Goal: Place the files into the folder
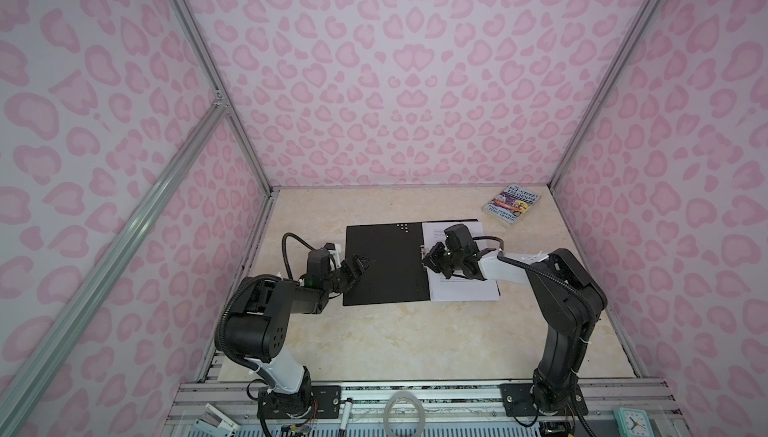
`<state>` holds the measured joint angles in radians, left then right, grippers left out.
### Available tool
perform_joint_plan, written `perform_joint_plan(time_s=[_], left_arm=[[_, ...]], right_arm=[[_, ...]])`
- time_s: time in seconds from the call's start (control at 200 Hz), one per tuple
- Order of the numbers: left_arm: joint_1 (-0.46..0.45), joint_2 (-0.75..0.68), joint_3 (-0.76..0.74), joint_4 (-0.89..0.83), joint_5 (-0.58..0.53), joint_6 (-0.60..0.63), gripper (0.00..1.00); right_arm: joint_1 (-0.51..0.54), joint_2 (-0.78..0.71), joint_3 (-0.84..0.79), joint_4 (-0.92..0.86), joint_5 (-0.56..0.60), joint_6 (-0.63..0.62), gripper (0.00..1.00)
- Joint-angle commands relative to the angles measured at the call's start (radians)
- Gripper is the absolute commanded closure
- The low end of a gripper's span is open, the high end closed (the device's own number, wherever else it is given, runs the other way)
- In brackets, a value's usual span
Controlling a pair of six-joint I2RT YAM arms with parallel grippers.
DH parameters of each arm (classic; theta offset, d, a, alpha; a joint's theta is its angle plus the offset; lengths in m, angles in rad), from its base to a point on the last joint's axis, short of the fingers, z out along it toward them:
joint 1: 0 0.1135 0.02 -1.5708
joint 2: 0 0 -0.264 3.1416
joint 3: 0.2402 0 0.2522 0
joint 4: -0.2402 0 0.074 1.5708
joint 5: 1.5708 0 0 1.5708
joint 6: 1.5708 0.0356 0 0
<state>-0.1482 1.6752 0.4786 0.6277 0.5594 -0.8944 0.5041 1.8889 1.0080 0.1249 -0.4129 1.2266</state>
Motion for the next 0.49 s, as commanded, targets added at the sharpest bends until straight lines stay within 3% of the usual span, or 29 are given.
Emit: perform_joint_plan(time_s=[0.0,0.49], left_arm=[[0.01,0.018,-0.024,-0.348,-0.125,-0.005,0.13],[0.019,0.029,-0.015,-0.367,-0.154,0.004,0.13]], right_arm=[[-0.007,0.009,-0.052,-0.078,0.021,-0.094,1.0],[-0.016,0.001,-0.081,-0.287,0.189,-0.292,1.0]])
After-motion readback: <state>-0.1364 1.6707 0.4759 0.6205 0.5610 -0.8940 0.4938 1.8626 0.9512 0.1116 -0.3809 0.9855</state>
